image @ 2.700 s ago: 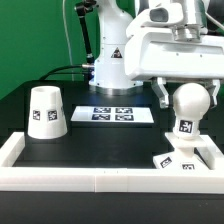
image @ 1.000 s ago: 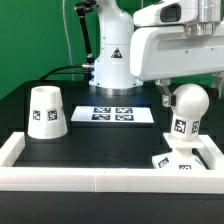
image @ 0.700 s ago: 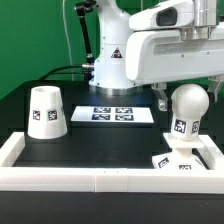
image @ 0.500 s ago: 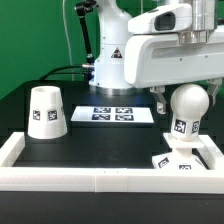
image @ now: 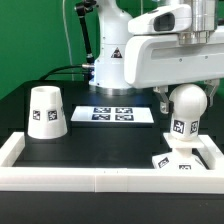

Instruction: Assemble lamp

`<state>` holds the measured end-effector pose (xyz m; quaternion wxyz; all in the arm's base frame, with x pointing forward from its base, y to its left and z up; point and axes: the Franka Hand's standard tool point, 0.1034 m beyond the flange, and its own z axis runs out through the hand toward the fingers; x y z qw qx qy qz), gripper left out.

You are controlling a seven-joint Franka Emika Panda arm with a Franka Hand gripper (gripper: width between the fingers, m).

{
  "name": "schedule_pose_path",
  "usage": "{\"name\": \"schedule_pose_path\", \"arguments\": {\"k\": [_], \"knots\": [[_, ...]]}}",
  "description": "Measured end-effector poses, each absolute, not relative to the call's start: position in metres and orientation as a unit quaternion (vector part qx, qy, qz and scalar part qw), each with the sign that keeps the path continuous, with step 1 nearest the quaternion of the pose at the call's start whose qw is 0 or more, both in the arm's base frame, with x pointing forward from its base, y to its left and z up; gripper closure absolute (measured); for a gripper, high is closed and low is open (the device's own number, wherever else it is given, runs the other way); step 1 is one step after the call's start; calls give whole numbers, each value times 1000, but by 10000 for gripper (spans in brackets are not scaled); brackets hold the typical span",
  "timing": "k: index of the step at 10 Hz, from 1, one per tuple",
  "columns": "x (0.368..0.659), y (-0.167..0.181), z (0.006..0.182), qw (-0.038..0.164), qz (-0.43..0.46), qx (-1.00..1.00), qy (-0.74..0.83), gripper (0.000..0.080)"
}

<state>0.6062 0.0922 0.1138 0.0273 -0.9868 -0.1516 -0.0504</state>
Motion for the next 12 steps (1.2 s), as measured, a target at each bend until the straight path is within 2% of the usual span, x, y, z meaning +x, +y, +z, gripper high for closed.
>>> {"name": "schedule_pose_path", "arguments": {"k": [7,12], "knots": [[605,104,114,45,-34,-973,222,222],[604,104,113,58,-20,-912,406,222]]}}
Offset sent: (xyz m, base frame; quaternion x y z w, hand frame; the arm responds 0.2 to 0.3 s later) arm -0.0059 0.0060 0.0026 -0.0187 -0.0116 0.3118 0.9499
